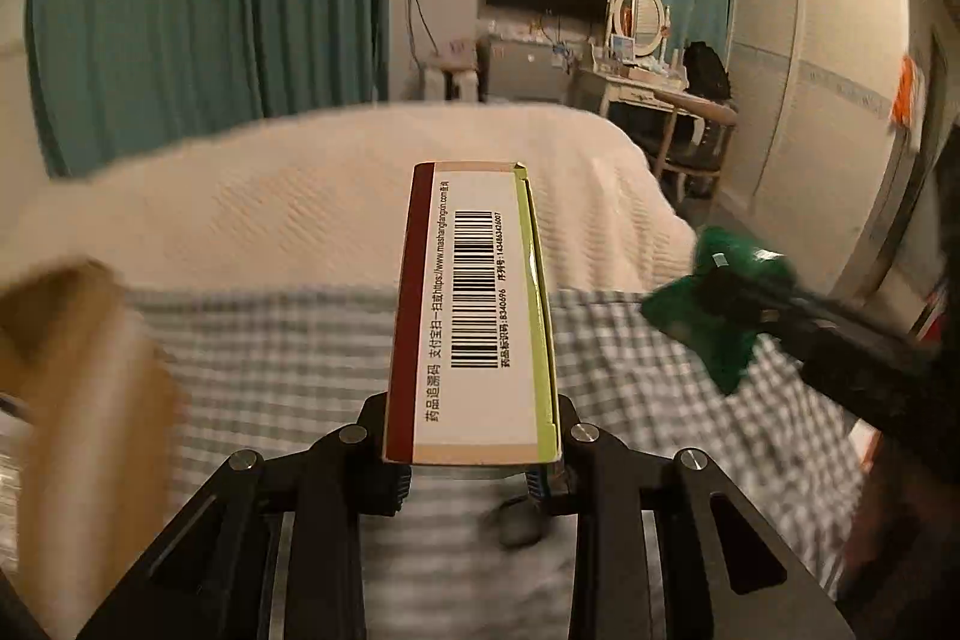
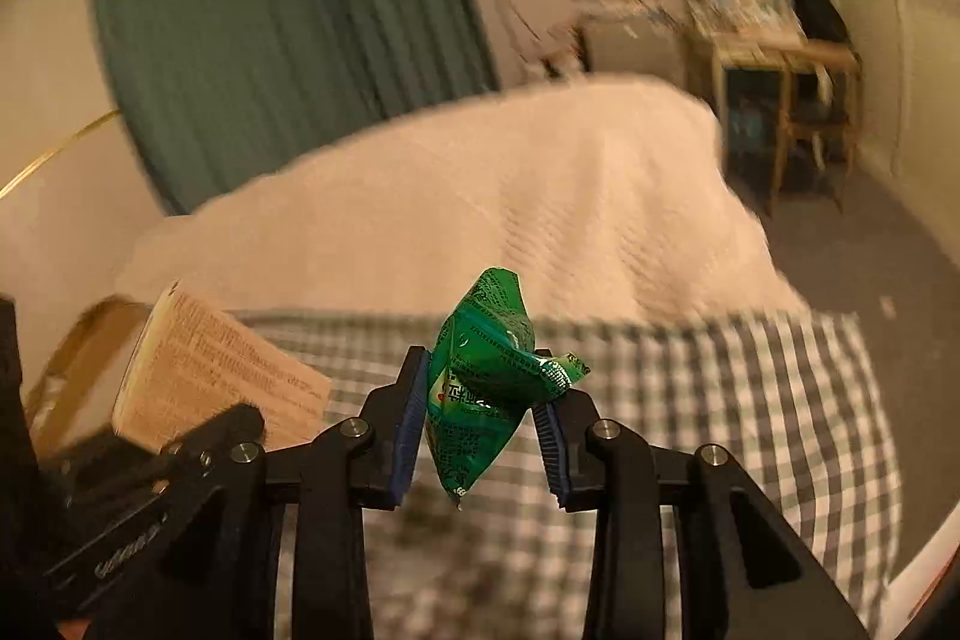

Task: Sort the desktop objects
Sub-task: 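Carry the tan box and green packet to the box and release them, then move both grippers back over the hair tie and clear comb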

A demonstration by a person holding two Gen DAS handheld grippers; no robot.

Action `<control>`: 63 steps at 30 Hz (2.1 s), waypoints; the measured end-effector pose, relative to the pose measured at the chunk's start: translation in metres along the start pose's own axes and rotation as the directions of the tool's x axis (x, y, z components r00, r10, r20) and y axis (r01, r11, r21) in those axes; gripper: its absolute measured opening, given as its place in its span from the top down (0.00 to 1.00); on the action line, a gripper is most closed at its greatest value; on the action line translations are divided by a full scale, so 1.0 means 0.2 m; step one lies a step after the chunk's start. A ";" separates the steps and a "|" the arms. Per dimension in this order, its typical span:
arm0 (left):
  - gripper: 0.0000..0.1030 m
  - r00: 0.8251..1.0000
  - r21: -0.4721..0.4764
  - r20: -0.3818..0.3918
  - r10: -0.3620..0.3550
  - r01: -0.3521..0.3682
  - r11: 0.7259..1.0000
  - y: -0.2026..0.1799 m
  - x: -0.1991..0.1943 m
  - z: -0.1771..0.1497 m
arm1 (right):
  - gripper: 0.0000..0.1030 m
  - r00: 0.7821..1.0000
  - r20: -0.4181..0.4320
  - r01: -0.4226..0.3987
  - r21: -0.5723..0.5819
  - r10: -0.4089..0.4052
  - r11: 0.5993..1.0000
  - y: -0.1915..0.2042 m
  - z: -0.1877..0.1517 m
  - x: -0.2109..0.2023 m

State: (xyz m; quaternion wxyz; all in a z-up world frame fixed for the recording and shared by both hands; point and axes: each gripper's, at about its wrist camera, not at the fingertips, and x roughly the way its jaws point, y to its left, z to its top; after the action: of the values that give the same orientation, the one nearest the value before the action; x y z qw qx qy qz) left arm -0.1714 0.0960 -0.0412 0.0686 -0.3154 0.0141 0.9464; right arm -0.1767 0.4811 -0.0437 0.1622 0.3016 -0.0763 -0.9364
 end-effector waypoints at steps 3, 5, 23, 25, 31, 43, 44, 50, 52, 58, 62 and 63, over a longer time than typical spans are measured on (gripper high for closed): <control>0.72 0.999 -0.013 0.006 0.032 -0.032 0.999 0.17 -0.21 -0.05 | 0.68 1.000 0.004 -0.030 -0.079 0.030 0.996 0.27 0.00 -0.18; 0.72 0.999 -0.063 0.001 0.042 -0.042 0.997 0.28 -0.30 -0.09 | 0.68 0.998 -0.033 -0.054 -0.102 0.051 0.993 0.42 -0.06 -0.30; 0.71 0.983 -0.339 -0.095 0.156 -0.179 0.924 1.44 -0.56 -0.30 | 0.68 0.965 -0.182 -0.234 -0.264 0.190 0.936 1.93 -0.05 -0.33; 0.71 0.981 -0.364 -0.122 0.148 -0.183 0.913 1.50 -0.51 -0.33 | 0.66 0.964 -0.194 -0.226 -0.245 0.181 0.943 2.02 -0.02 -0.20; 0.19 0.982 -0.415 -0.099 0.158 -0.185 0.891 1.58 -0.57 -0.30 | 0.25 0.983 -0.136 -0.150 -0.199 0.124 0.968 2.18 0.08 -0.07; 0.05 0.998 -0.269 0.022 0.055 -0.047 0.962 1.03 -0.79 -0.17 | 0.24 0.994 0.063 0.101 -0.232 -0.089 0.967 1.75 0.03 -0.72; 0.05 0.999 -0.251 0.016 0.035 -0.030 0.968 0.94 -0.77 -0.17 | 0.24 0.992 0.067 0.120 -0.221 -0.108 0.968 1.68 0.01 -0.76; 0.05 0.996 -0.180 -0.041 -0.084 0.076 0.981 0.49 -0.58 -0.28 | 0.24 0.976 0.030 0.219 -0.119 -0.217 0.968 1.13 -0.25 -0.86; 0.05 0.992 -0.155 -0.065 -0.105 0.094 0.983 0.40 -0.49 -0.34 | 0.24 0.975 0.022 0.220 -0.099 -0.219 0.970 1.06 -0.29 -0.88; 0.05 0.984 -0.109 -0.150 -0.097 0.081 0.991 0.20 -0.20 -0.46 | 0.24 0.971 -0.050 0.237 0.023 -0.236 0.971 0.64 -0.46 -0.66; 0.05 0.979 -0.117 -0.175 -0.100 0.080 0.990 0.11 -0.03 -0.49 | 0.25 0.973 -0.080 0.222 0.090 -0.215 0.971 0.44 -0.51 -0.49; 0.05 0.980 -0.115 -0.170 -0.108 0.089 0.989 0.08 0.00 -0.49 | 0.25 0.973 -0.087 0.220 0.097 -0.212 0.971 0.41 -0.52 -0.45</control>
State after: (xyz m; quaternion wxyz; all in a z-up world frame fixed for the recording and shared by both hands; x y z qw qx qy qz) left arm -0.1144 0.0730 -0.1201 0.0969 -0.4010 -0.0459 0.9098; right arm -0.0267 0.4316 -0.0591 0.0459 0.3517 -0.0864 -0.9310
